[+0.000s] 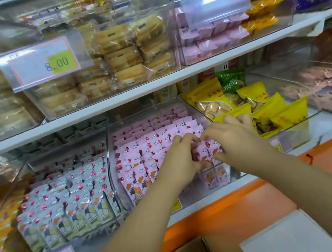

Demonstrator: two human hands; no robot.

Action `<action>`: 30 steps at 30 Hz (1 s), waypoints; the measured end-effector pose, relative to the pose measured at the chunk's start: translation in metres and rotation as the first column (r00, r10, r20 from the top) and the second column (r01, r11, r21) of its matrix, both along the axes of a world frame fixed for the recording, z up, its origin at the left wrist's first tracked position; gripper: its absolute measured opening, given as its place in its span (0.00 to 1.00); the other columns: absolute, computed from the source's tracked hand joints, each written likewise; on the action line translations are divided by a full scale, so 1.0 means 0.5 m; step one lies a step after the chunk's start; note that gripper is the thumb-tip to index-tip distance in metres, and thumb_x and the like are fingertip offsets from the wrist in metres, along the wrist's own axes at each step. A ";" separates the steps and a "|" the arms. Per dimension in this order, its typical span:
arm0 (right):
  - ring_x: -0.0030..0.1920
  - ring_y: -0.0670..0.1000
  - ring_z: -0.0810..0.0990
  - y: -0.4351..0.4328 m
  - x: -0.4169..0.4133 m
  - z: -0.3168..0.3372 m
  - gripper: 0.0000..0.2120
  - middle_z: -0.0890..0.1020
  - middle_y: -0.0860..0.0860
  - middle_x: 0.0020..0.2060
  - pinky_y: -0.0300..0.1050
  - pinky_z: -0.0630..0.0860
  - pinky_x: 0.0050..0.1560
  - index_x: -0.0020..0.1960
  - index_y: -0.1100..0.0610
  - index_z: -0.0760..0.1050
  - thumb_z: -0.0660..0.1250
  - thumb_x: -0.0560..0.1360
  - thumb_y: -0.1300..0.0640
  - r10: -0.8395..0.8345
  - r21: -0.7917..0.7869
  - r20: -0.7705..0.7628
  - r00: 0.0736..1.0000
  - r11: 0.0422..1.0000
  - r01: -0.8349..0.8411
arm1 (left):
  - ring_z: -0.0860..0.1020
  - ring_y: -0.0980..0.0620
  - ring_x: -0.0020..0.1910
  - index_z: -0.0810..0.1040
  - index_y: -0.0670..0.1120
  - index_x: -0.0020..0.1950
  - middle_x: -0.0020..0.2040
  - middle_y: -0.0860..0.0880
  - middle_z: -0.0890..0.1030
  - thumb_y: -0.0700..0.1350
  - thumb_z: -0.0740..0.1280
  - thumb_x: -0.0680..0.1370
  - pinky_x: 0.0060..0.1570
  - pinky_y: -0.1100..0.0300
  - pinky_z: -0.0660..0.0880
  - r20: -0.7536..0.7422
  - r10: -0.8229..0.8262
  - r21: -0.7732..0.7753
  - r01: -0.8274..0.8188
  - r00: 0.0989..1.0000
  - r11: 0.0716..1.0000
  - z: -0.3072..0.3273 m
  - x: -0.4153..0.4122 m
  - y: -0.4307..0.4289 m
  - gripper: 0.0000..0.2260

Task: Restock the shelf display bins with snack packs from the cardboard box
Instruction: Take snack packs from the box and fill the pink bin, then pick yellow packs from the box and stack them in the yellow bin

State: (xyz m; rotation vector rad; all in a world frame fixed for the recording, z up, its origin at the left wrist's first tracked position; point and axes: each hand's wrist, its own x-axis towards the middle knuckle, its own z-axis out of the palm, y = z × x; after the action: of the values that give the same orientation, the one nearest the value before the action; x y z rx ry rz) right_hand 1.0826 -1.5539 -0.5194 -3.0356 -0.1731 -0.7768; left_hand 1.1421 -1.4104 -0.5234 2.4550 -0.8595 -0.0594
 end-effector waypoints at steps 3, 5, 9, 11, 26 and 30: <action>0.42 0.53 0.74 0.011 -0.023 -0.022 0.23 0.82 0.46 0.39 0.47 0.56 0.41 0.45 0.51 0.80 0.83 0.53 0.57 0.028 0.085 0.141 0.990 0.996 -0.040 | 0.72 0.52 0.50 0.71 0.48 0.65 0.58 0.48 0.70 0.45 0.72 0.74 0.48 0.60 0.69 0.047 0.018 -0.029 -0.016 0.999 0.999 0.007 -0.018 0.023 0.21; 0.42 0.52 0.72 0.035 -0.044 -0.035 0.17 0.82 0.47 0.38 0.47 0.60 0.42 0.46 0.52 0.80 0.80 0.59 0.59 0.084 0.120 0.204 0.975 0.987 -0.110 | 0.74 0.53 0.47 0.74 0.46 0.62 0.54 0.50 0.70 0.42 0.70 0.75 0.50 0.57 0.73 0.117 0.014 -0.113 0.000 0.993 0.994 0.000 -0.047 0.052 0.16; 0.44 0.54 0.76 0.097 -0.098 -0.079 0.09 0.81 0.50 0.40 0.46 0.70 0.42 0.47 0.55 0.79 0.68 0.67 0.60 0.204 0.345 0.172 0.964 0.904 -0.253 | 0.72 0.61 0.41 0.79 0.45 0.54 0.45 0.55 0.72 0.39 0.68 0.76 0.43 0.71 0.70 0.229 0.011 -0.260 0.050 0.973 0.964 -0.040 -0.138 0.137 0.08; 0.46 0.52 0.78 0.137 -0.120 -0.125 0.11 0.81 0.52 0.42 0.47 0.74 0.45 0.48 0.57 0.79 0.68 0.67 0.64 0.241 0.454 0.097 0.966 0.853 -0.259 | 0.72 0.64 0.40 0.79 0.44 0.53 0.41 0.59 0.72 0.38 0.67 0.77 0.41 0.75 0.67 0.182 0.005 -0.260 0.043 0.983 0.965 -0.080 -0.178 0.191 0.07; 0.55 0.53 0.77 0.317 -0.152 -0.471 0.12 0.77 0.53 0.56 0.48 0.74 0.56 0.61 0.57 0.75 0.63 0.78 0.62 0.336 0.493 -0.724 0.602 0.863 0.112 | 0.78 0.51 0.56 0.78 0.44 0.60 0.55 0.48 0.80 0.40 0.65 0.79 0.51 0.65 0.70 -0.499 0.519 0.077 -0.561 0.694 0.825 -0.493 -0.263 0.535 0.10; 0.56 0.51 0.77 0.345 -0.138 -0.530 0.17 0.79 0.51 0.58 0.44 0.74 0.53 0.64 0.53 0.73 0.67 0.76 0.54 0.376 0.465 -0.842 0.387 0.870 0.166 | 0.77 0.49 0.57 0.76 0.46 0.65 0.60 0.47 0.79 0.42 0.66 0.79 0.54 0.60 0.73 -0.501 0.563 0.215 -0.536 0.657 0.817 -0.554 -0.261 0.557 0.14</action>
State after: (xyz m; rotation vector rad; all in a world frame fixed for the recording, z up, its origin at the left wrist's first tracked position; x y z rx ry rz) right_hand 1.0137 -1.3816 -0.7844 -2.4090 -0.1225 0.8588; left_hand 1.0115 -1.1319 -0.8006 2.4309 0.1597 -0.5389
